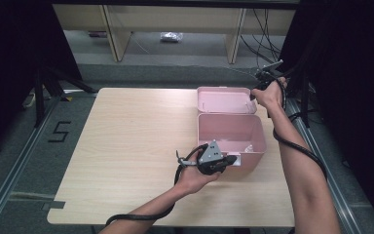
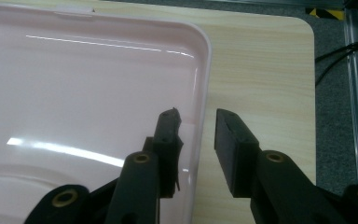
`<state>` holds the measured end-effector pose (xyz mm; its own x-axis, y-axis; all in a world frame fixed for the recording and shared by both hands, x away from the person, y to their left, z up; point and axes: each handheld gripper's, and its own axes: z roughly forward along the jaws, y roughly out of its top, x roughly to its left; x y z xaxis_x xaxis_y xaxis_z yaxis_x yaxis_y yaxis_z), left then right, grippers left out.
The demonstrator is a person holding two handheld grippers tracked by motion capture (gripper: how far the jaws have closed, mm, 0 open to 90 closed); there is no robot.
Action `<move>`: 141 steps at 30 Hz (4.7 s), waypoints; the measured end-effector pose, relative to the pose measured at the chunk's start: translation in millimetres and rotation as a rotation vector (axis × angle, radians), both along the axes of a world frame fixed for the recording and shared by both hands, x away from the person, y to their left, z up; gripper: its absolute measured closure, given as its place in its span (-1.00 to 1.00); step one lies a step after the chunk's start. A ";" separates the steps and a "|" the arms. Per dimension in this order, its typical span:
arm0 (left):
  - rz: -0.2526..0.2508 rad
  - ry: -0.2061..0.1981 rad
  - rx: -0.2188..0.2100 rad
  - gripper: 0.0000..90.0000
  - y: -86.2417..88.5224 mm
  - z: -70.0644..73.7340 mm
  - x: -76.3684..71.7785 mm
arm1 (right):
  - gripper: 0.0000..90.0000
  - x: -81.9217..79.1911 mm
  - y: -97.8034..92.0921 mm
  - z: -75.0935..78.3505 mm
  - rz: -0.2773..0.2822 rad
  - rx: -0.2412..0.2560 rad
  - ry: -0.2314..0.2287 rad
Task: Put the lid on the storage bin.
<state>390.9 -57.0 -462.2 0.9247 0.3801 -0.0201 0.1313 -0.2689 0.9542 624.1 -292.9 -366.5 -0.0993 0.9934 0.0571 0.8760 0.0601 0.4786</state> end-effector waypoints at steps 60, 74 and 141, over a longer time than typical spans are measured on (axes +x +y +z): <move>-0.010 0.013 -0.016 1.00 -1.1 -0.7 1.3 | 0.97 22.7 1.3 -20.1 -0.090 0.026 0.008; -0.001 0.016 -0.004 1.00 -0.8 0.2 0.2 | 0.99 18.9 2.0 -13.7 -0.097 0.037 -0.002; 0.003 0.027 0.012 1.00 0.3 1.7 -0.9 | 0.99 -23.7 -3.5 32.7 -0.056 0.033 -0.233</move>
<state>390.0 -56.7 -460.5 0.9226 0.3836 -0.0405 0.1580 -0.2799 0.9469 600.3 -296.5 -333.8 -0.0589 0.9957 0.0718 0.7429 -0.0044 0.6694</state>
